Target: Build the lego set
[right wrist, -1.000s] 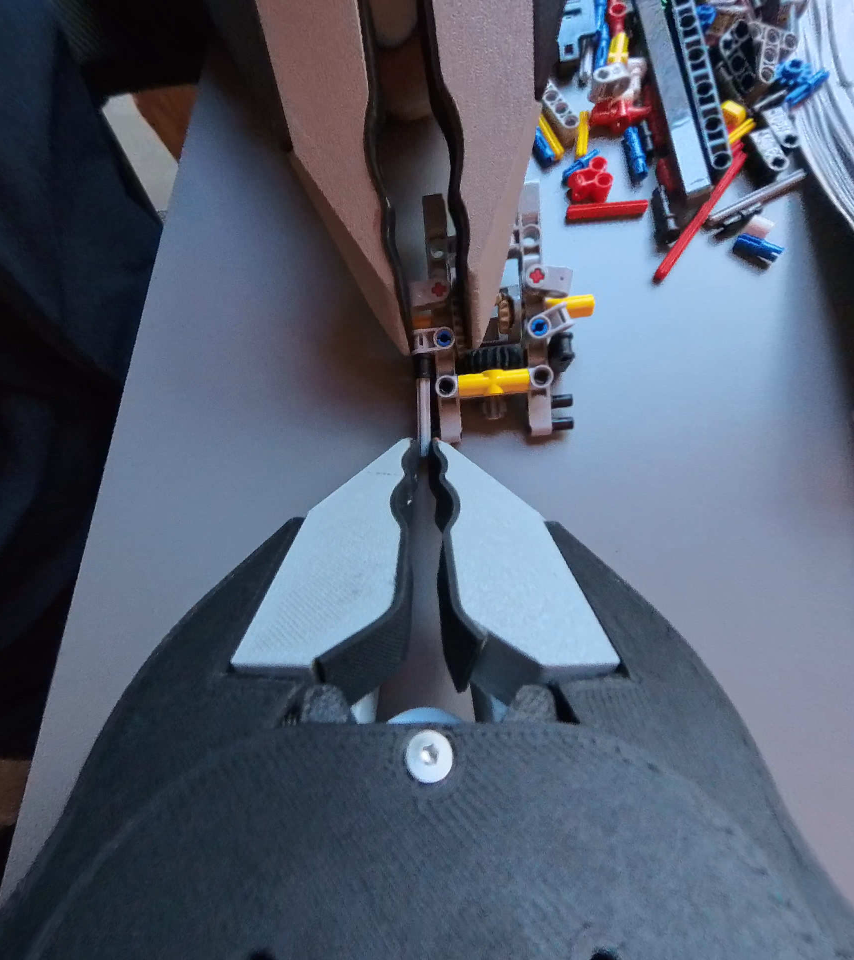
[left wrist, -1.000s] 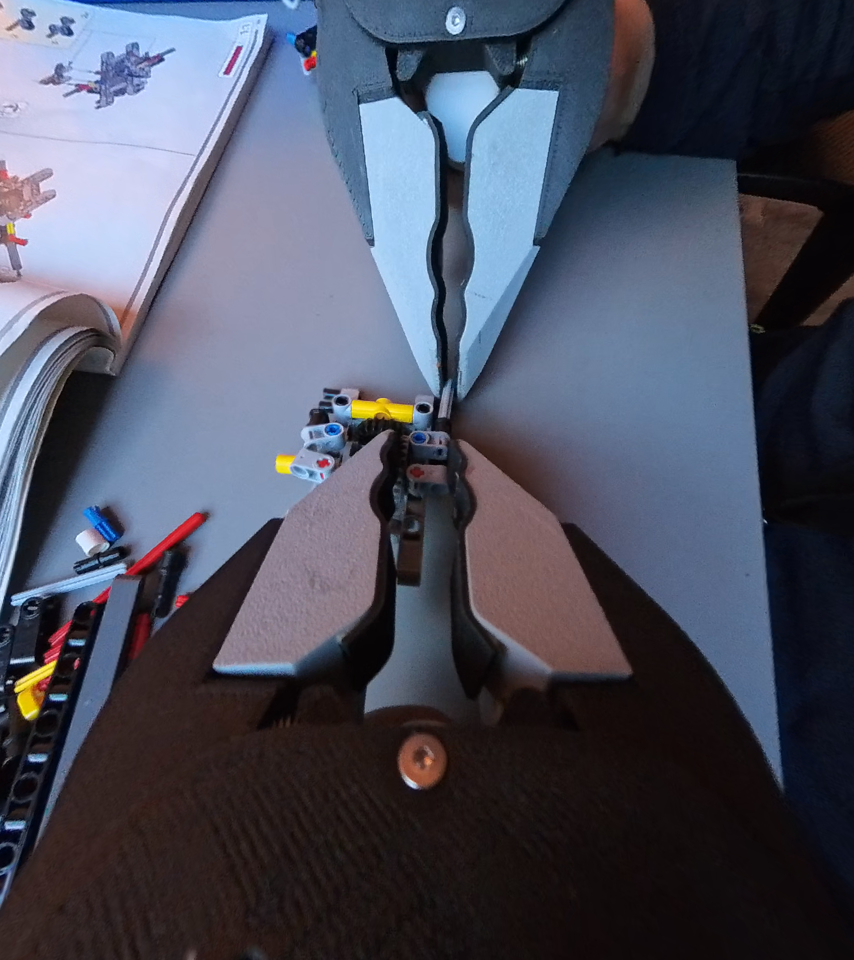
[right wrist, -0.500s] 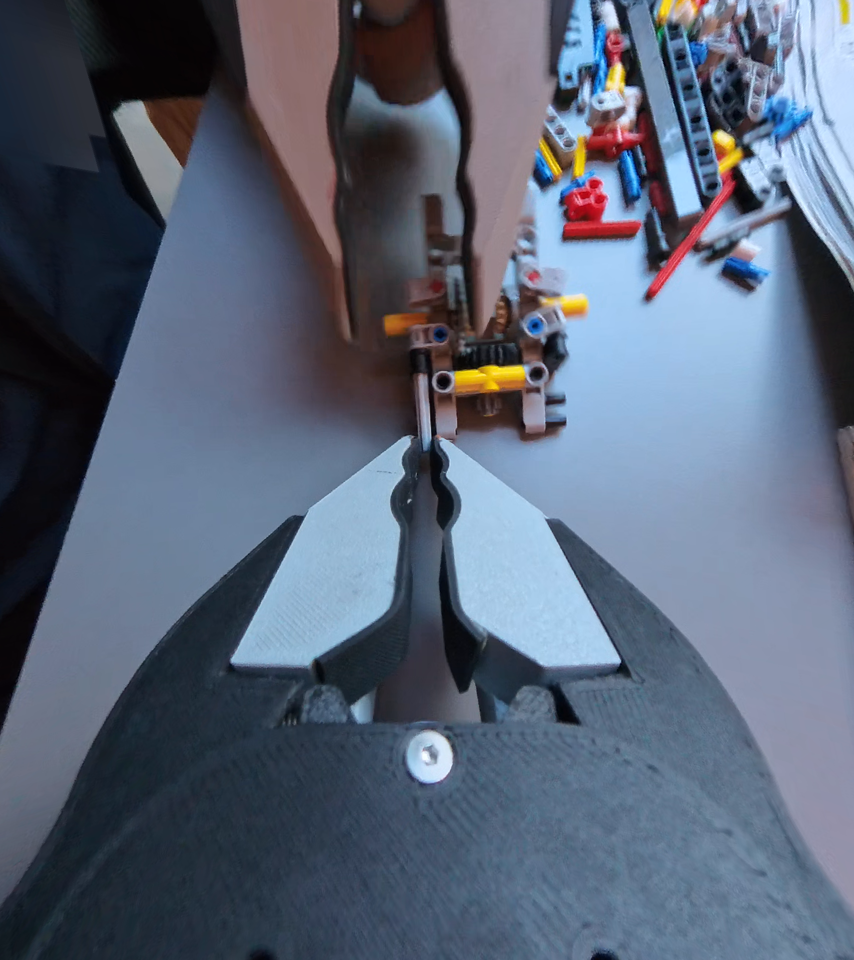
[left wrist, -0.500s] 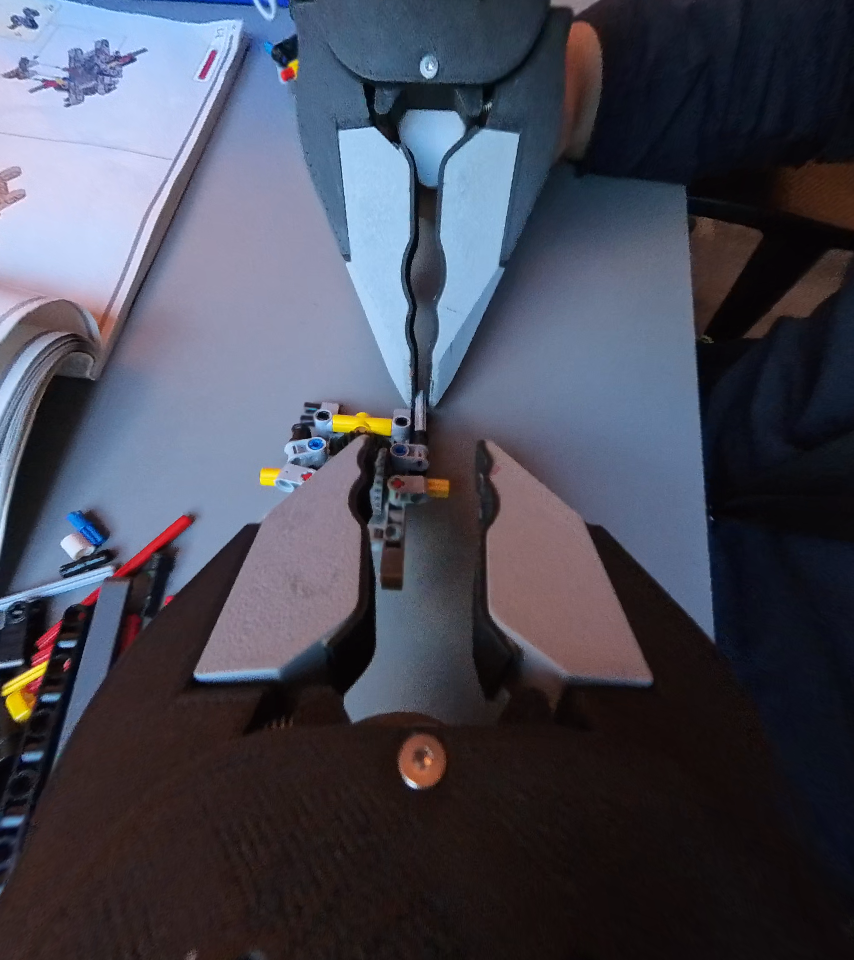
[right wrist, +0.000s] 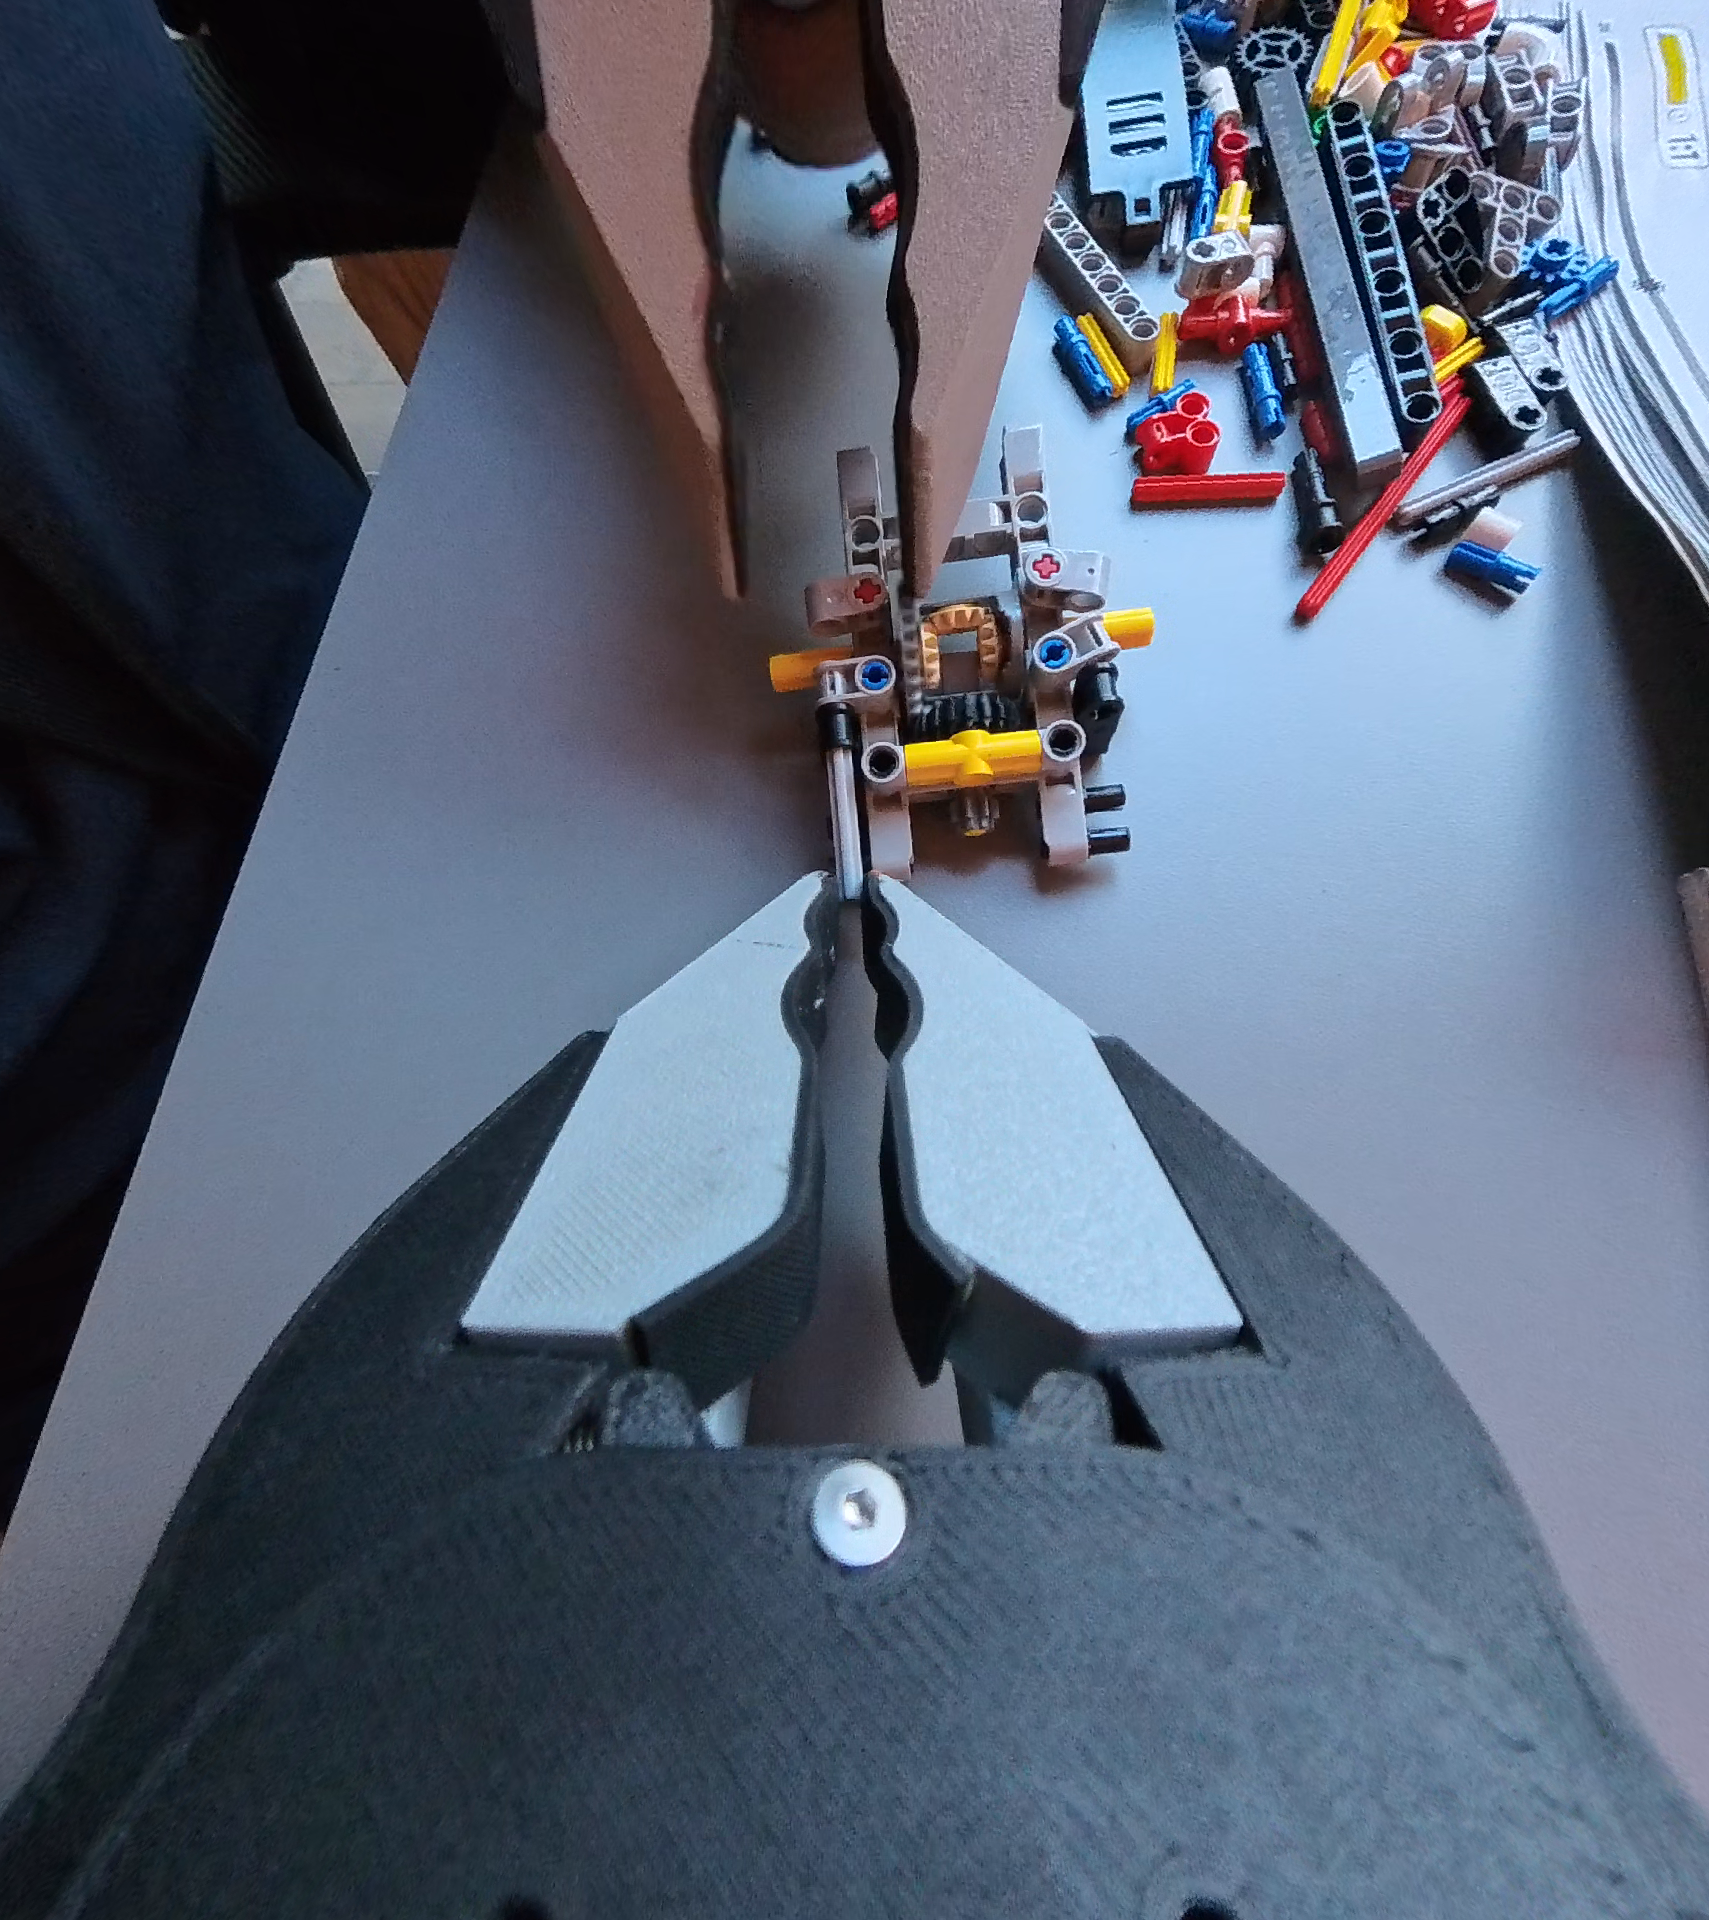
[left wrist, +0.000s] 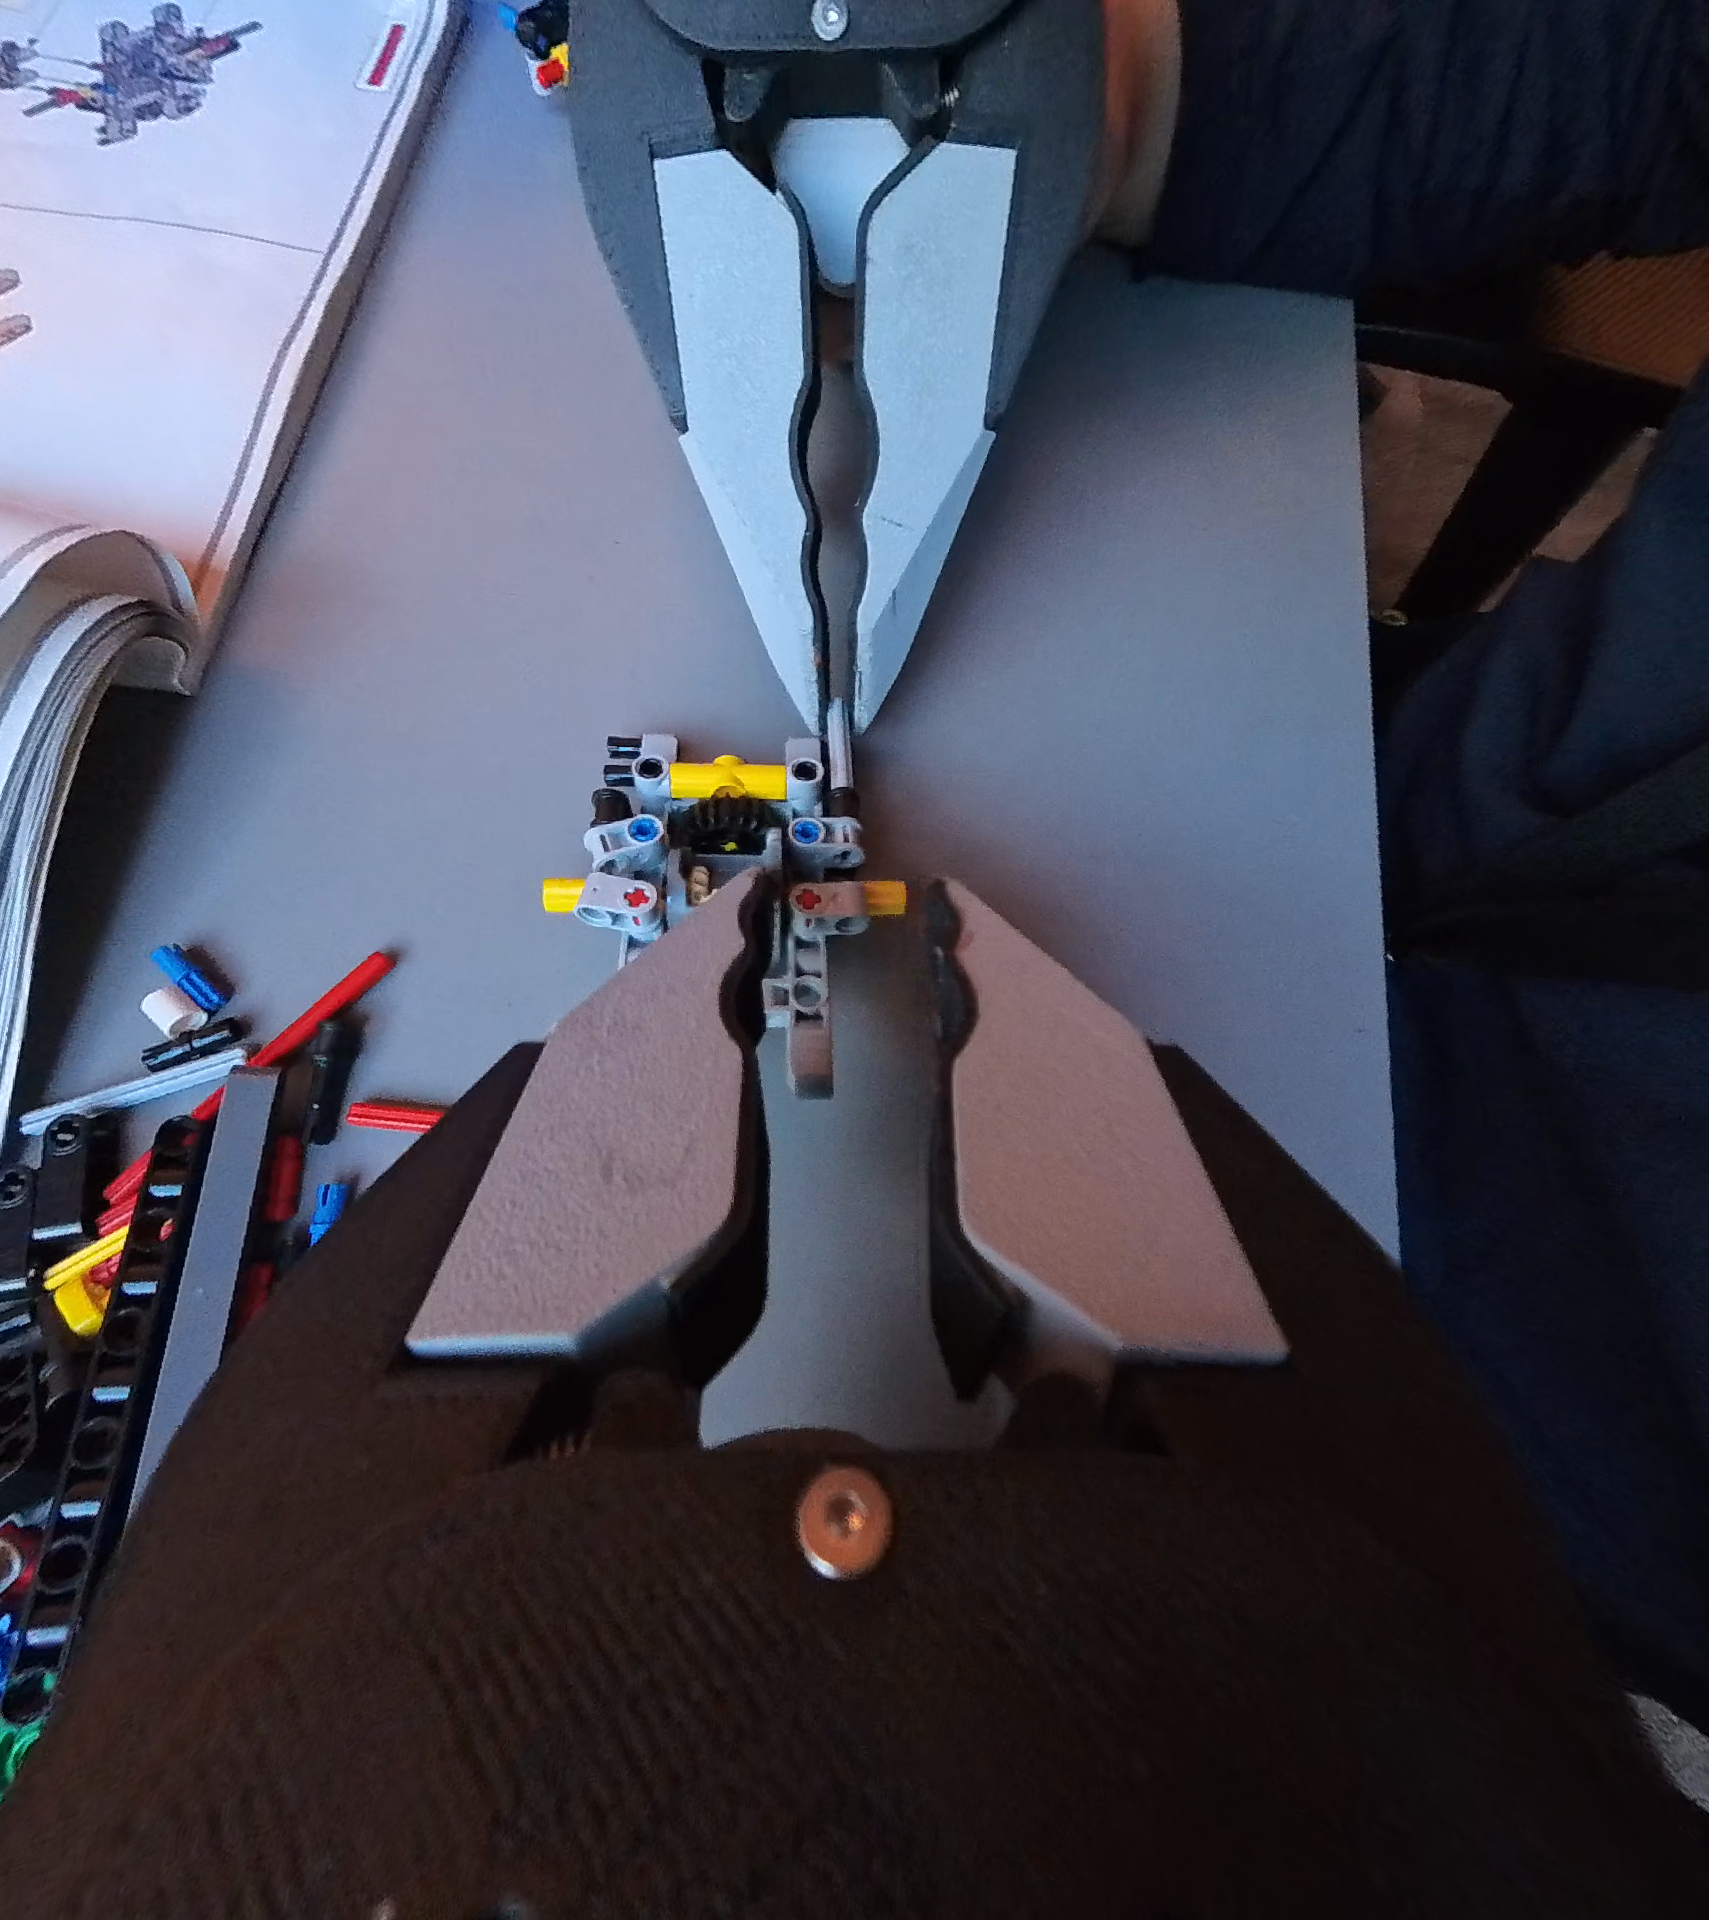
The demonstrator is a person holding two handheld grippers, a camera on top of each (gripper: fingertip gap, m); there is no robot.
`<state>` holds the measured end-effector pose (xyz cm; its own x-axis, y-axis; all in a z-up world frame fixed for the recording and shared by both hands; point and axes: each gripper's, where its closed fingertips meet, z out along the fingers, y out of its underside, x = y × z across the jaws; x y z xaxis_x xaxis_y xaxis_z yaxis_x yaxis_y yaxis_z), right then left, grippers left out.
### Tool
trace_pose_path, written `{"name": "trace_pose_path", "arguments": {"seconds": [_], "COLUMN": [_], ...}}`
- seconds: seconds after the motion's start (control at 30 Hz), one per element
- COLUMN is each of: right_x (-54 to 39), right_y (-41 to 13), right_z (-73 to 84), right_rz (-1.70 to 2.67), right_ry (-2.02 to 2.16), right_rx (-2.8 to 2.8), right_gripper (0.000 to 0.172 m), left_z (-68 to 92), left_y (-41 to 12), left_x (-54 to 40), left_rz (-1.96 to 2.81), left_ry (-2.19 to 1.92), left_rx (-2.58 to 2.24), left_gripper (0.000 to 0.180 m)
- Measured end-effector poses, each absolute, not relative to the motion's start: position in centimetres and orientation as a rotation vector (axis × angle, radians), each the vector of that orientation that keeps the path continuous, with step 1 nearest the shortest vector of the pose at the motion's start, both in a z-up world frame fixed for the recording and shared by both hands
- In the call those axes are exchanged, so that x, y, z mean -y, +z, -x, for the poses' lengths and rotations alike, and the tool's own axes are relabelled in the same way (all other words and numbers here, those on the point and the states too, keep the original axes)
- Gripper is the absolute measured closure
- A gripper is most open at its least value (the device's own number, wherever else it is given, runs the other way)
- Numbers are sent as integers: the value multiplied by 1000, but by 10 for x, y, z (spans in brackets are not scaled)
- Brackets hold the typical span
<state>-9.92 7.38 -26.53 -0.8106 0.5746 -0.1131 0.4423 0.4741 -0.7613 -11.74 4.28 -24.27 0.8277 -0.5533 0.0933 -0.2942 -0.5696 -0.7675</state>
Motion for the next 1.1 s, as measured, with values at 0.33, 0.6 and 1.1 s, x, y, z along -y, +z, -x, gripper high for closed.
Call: {"name": "trace_pose_path", "arguments": {"seconds": [0.33,0.6,1.1], "right_x": [-74,-75,-64], "right_y": [-265,-264,-271], "right_z": [99,100,104], "right_rz": [888,905,922], "right_ry": [1255,1261,1226], "right_rx": [2556,2543,2601], "right_gripper": [171,171,170], "left_z": [125,126,123], "left_y": [-250,-250,-244], "left_x": [-44,-50,-49], "left_rz": [2229,2191,2117], "left_ry": [-327,-333,-434], "left_rx": [-635,-609,-553], "left_gripper": [163,163,179]}}
